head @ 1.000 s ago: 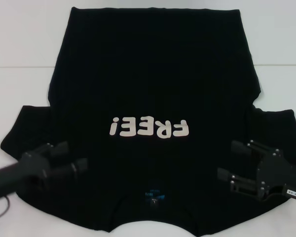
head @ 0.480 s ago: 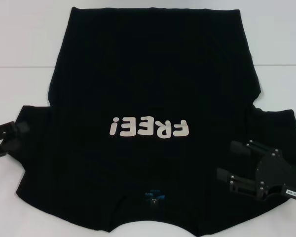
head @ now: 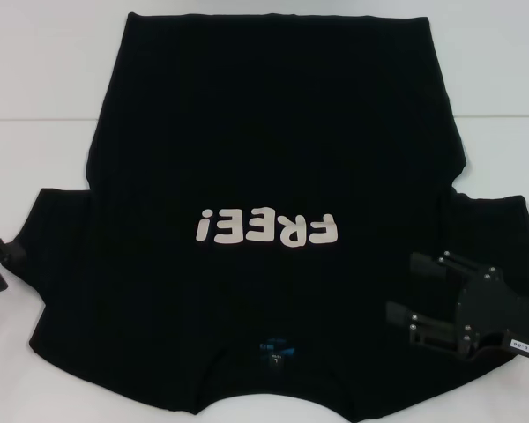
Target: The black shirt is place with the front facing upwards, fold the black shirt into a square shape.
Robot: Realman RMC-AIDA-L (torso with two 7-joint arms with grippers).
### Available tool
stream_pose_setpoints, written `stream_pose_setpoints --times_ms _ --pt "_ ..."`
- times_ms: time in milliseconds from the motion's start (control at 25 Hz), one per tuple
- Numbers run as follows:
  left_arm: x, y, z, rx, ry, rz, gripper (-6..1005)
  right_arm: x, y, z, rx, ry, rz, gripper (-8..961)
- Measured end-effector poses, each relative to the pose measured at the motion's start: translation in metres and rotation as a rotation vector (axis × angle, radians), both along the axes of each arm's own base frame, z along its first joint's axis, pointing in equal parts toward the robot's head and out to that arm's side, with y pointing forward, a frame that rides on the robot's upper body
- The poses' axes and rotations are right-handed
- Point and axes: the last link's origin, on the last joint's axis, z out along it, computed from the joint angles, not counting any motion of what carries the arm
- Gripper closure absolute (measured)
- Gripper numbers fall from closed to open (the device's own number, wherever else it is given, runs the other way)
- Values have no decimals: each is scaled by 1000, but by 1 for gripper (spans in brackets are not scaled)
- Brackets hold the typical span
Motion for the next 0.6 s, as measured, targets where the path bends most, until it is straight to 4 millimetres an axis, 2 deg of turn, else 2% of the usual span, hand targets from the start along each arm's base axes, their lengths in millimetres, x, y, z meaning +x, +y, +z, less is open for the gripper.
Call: stream_pose_setpoints --times_ms 240,600 --pt "-6 2 -7 15 3 41 244 0 0 0 -1 0 1 128" --pt "-4 12 -9 29 18 47 245 1 -2 -1 -4 1 -3 129"
